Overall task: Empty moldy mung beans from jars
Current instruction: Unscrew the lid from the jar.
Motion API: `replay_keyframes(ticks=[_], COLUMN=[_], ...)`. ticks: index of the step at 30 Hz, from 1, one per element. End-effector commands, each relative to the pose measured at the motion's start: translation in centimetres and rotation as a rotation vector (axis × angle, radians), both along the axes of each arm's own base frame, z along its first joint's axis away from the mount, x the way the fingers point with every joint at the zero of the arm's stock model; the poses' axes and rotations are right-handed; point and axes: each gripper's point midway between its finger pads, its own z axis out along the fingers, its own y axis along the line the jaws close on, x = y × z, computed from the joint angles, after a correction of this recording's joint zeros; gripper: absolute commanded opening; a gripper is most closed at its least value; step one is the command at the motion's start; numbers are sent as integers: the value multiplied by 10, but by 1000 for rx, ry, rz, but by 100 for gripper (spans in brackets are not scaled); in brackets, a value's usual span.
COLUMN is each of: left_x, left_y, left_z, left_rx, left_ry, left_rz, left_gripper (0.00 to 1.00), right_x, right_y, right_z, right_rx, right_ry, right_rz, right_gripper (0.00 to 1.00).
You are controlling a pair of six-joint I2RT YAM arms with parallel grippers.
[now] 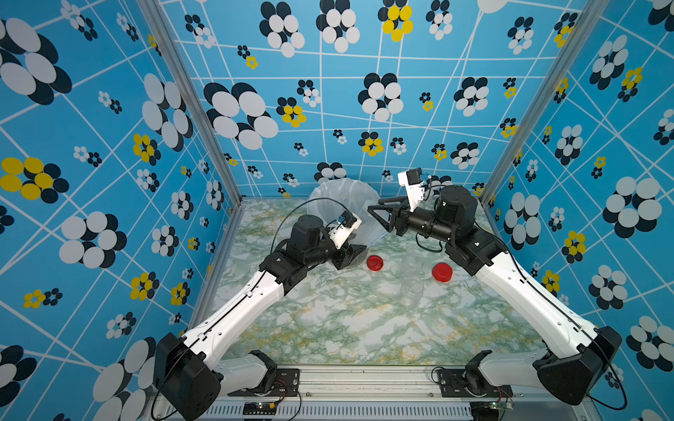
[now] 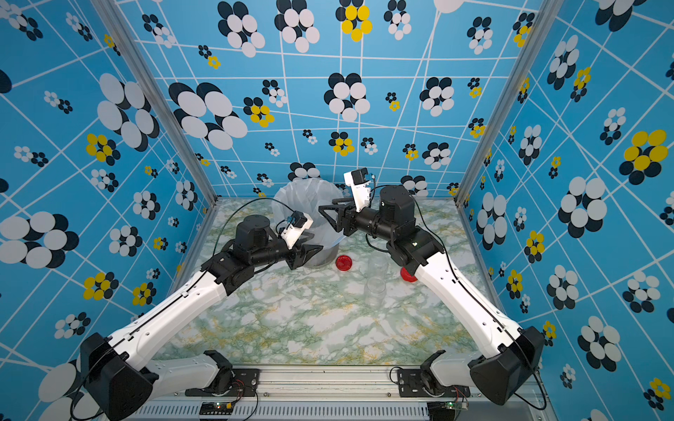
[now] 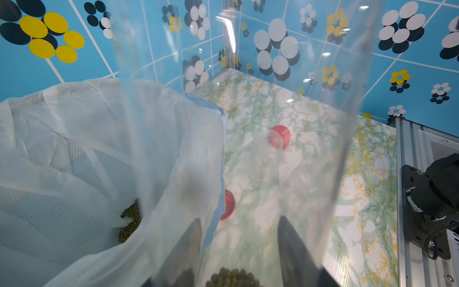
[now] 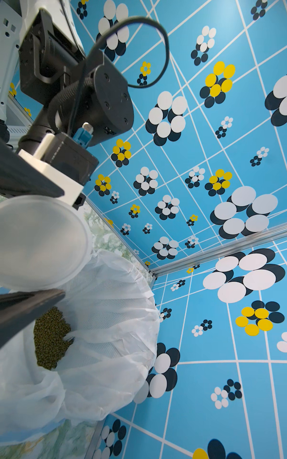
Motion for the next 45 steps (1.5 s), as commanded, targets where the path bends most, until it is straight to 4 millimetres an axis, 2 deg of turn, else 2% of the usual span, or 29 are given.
replay_keyframes(ticks=[1,5,10,13,17,20,24,28,31,32,35,38,45], left_x=[-4,-4,-5,-7,-6,-6,-5,-5,-4,-5,-4,-2,-3], left_y=[-7,-8,-10,-10,-10,-10,-10,-8,-5,-3,2,7,9], left_z=[27,27,27,29,29,27,27,28,26,26,25,29,31], left_rx=[-37,-42,-45,-48,-45,-40,-37,-38,-30,-30,-27,-34,-33], left_ry=[-80,-78,-73,-74,-76,-72,-77,-82,-84,-86,-93,-101,-100], left_rz=[-36,-41,-53,-55,-50,-50,-43,-38,-31,-32,-21,-9,-12], left_gripper=[36,36,30,29,29,30,30,31,31,31,32,32,32], right_x=[5,3,6,9,9,8,8,1,-7,-9,-16,-19,-31], right_y=[1,4,2,1,2,1,1,2,-3,-6,-12,-15,-5], right_z=[2,0,-8,-13,-13,-9,-8,-7,-1,2,9,10,8], right_rx=[3,-2,-24,-34,-26,-11,-12,-9,-14,-15,-31,-54,-105], right_ry=[7,17,33,43,45,33,32,-12,-73,-96,-155,-178,-182], right_rz=[-6,10,-9,-28,-19,-22,-23,15,58,74,141,204,356], right_gripper=[52,55,59,69,69,57,29,27,22,18,0,0,0])
